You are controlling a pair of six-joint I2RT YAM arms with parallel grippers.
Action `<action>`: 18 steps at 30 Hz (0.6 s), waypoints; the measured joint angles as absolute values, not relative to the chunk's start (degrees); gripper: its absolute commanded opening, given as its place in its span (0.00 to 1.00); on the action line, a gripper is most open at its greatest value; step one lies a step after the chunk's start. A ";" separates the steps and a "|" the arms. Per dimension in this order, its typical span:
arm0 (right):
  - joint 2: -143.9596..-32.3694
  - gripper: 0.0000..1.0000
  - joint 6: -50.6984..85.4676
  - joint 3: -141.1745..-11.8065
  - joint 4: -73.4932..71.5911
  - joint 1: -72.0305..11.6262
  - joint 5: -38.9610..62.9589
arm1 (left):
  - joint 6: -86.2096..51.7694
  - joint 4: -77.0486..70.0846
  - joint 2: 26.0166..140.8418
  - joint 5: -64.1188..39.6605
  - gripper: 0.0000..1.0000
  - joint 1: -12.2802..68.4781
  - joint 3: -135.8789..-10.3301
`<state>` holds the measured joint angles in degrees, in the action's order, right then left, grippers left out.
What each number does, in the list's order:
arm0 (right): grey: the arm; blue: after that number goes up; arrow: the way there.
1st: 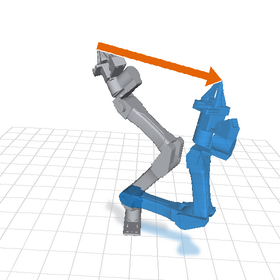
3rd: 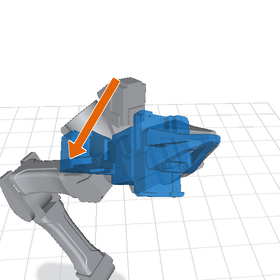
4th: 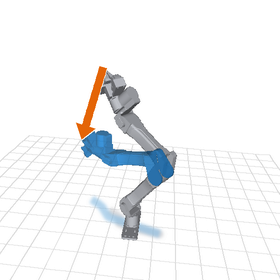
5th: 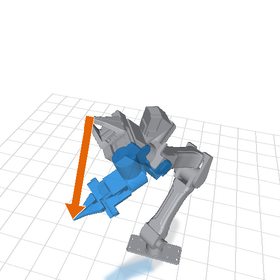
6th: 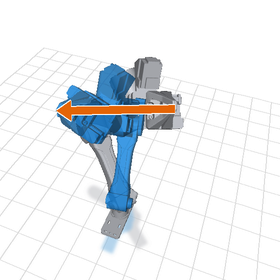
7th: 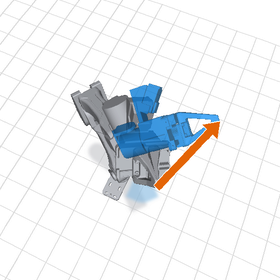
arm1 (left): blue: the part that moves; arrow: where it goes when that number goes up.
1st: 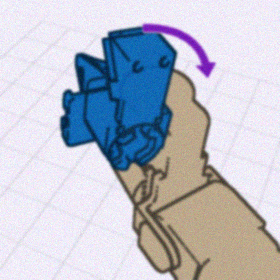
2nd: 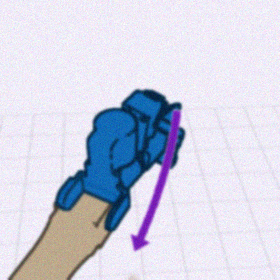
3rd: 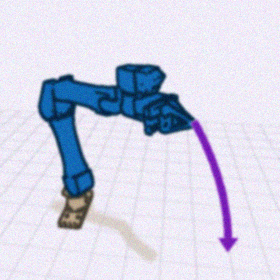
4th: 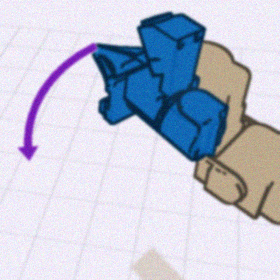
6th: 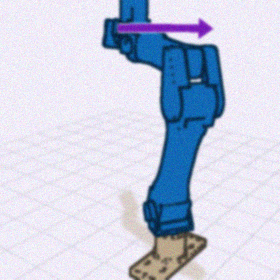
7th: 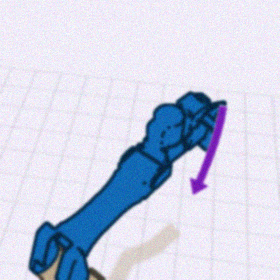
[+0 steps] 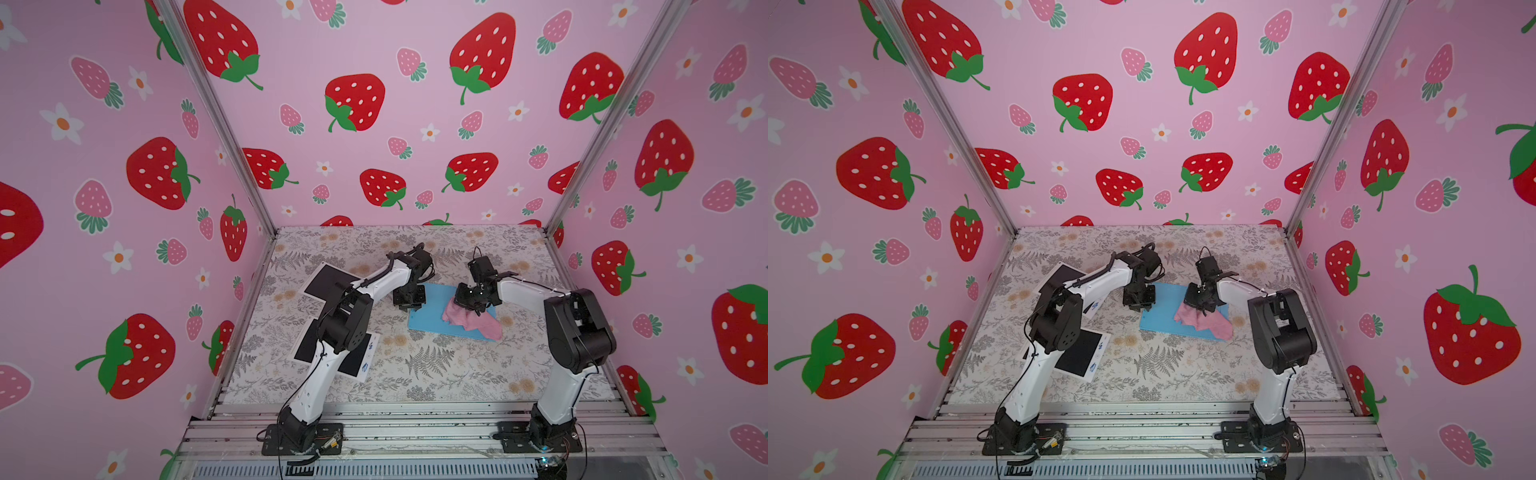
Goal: Wipe the drawing tablet
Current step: Wipe the dirt from the drawing tablet, then place the cleaning item at the center of the board.
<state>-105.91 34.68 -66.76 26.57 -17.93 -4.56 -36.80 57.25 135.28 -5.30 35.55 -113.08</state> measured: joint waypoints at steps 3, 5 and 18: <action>-104.31 0.00 34.70 -66.57 31.07 -12.86 -7.60 | -36.80 57.30 135.28 -5.34 0.29 35.51 -113.08; -103.37 0.00 35.07 -66.61 34.35 -9.85 -9.91 | -36.82 57.43 135.37 -5.37 0.29 35.51 -113.23; -99.02 0.00 44.95 -68.10 51.64 -3.86 -28.16 | -37.54 58.52 134.72 -6.66 0.28 33.15 -112.07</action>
